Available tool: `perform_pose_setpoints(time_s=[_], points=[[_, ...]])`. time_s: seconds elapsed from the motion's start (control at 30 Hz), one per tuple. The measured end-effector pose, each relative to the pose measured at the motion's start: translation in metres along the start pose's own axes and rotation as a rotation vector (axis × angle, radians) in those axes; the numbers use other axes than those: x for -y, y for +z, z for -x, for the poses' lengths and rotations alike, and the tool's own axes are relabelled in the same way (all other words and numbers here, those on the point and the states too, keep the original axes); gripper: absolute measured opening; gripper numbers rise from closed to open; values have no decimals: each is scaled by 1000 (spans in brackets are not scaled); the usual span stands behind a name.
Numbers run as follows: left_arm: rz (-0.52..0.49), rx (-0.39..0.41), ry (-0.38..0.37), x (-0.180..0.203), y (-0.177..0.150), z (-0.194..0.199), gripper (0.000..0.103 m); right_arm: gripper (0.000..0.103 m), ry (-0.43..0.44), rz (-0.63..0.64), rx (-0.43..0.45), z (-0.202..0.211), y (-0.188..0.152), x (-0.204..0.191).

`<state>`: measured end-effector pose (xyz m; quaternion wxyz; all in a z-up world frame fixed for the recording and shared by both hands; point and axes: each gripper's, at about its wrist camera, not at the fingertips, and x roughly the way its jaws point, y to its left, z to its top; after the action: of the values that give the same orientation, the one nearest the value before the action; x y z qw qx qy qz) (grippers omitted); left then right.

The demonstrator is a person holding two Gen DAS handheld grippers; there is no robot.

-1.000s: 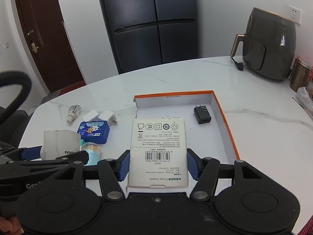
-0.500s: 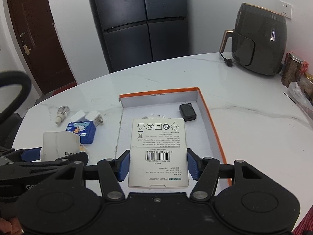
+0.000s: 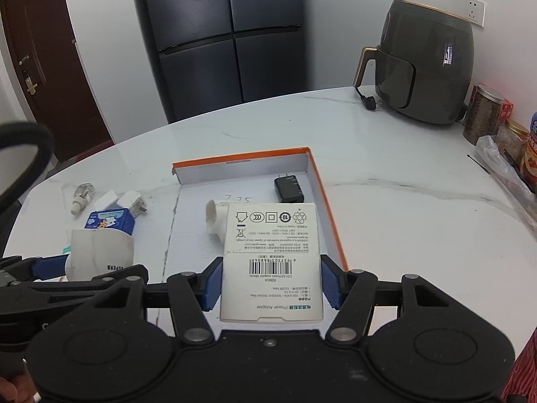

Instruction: Organize rigid objects

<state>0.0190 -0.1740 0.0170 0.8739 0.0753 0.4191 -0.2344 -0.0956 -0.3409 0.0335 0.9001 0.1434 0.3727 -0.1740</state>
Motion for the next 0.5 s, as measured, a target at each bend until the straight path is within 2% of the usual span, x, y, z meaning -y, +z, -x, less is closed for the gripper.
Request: perform_pose_setpoints(time_s=[0.5], points=[[5, -27, -9, 16, 7, -20, 86, 71, -13, 17, -7, -16, 11, 17]])
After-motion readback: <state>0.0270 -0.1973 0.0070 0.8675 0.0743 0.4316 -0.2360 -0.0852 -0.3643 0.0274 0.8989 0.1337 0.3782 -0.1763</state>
